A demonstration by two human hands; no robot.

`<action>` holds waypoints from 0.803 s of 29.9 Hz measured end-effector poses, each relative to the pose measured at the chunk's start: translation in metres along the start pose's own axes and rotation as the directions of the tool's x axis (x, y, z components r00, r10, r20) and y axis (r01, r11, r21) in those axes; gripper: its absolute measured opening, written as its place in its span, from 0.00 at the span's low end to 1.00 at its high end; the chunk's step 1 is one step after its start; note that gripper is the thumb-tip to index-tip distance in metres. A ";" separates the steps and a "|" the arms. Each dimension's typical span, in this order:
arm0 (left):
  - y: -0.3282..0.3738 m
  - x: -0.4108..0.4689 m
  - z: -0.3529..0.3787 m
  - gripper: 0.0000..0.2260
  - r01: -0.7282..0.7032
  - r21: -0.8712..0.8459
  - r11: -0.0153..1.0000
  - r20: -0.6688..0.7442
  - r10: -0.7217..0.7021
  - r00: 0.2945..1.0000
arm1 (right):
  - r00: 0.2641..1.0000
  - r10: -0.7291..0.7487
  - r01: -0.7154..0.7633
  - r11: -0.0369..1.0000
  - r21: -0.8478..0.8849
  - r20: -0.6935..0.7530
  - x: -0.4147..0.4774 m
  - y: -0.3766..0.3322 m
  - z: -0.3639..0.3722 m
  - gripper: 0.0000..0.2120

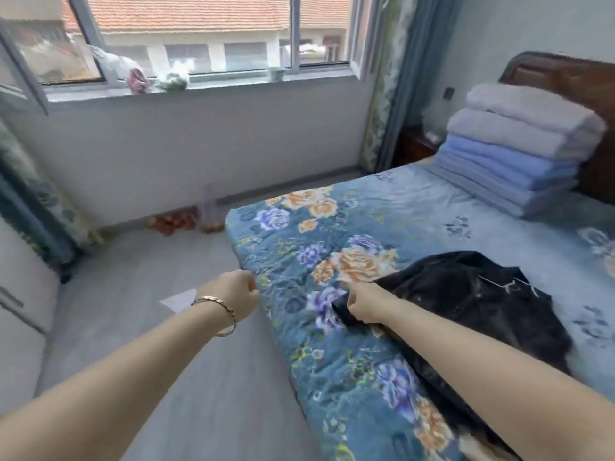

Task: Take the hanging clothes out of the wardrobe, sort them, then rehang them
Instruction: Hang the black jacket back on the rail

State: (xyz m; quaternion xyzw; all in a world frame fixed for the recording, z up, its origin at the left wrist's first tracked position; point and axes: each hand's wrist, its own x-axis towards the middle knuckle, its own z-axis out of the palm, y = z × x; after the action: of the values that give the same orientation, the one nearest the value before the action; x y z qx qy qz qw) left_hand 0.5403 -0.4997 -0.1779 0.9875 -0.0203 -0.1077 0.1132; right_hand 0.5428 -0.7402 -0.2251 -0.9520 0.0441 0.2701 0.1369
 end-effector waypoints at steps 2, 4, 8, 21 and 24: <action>0.044 0.032 0.018 0.07 -0.095 0.008 0.995 0.046 0.095 0.994 | 0.989 0.143 -0.140 0.987 0.078 -0.043 0.008 0.058 -0.002 0.10; 0.085 0.061 0.033 0.08 -0.192 0.013 0.981 0.085 0.190 0.978 | 0.954 0.282 -0.264 0.950 0.166 -0.099 0.014 0.107 -0.002 0.12; 0.154 0.104 0.063 0.09 -0.364 0.070 0.929 0.154 0.350 0.924 | 0.833 0.543 -0.484 0.806 0.339 -0.102 0.019 0.183 0.004 0.14; 0.324 0.227 0.197 0.10 -0.670 0.007 0.742 0.325 0.632 0.704 | 0.550 0.835 -0.698 0.475 0.537 -0.023 0.064 0.361 0.060 0.11; 0.369 0.255 0.242 0.09 -0.681 -0.008 0.732 0.365 0.636 0.680 | 0.512 0.858 -0.702 0.441 0.560 -0.034 0.092 0.415 0.066 0.13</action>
State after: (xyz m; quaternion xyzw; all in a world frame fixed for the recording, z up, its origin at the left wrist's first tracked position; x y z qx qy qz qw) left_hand 0.7308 -0.9281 -0.3771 0.8841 -0.4008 -0.2282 0.0751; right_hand 0.5227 -1.1202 -0.4257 -0.7823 0.5704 0.1271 0.2155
